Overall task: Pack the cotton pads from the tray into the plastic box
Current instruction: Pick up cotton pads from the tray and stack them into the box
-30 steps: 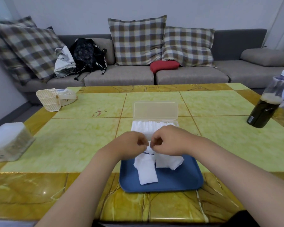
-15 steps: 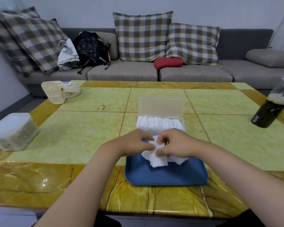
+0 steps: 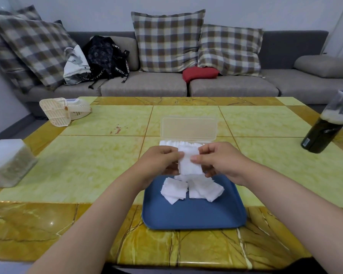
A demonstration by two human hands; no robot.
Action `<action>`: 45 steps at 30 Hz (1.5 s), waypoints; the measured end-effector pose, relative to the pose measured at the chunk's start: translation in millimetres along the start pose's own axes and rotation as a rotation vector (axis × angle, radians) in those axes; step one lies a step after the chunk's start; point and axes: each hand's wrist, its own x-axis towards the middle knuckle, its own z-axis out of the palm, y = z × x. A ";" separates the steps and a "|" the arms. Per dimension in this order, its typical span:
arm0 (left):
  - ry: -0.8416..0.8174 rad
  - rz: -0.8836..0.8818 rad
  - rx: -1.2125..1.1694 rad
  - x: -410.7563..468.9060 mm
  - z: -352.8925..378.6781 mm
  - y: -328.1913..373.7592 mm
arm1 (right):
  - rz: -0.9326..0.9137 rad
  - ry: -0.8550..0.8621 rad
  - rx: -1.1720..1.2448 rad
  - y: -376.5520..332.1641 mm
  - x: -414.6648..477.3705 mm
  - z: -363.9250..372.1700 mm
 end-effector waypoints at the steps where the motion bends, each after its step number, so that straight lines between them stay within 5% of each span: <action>1: -0.008 -0.032 -0.039 1.0 1.2 0.1 | -0.016 0.002 -0.020 0.7 0.6 -1.0; 16: -0.003 -0.188 -0.300 -0.4 11.0 4.1 | -0.397 0.271 -0.314 7.4 -1.2 13.3; 27: 0.051 -0.315 -0.402 1.1 8.9 2.9 | -0.330 0.211 -0.342 1.3 -1.4 8.3; 39: 0.260 -0.198 -0.232 12.1 7.6 -5.3 | -0.086 0.061 -0.189 -13.3 -2.0 -21.9; 45: 0.043 -0.209 -0.084 5.6 14.7 -1.2 | -0.100 -0.060 -0.213 -18.7 -10.7 -9.4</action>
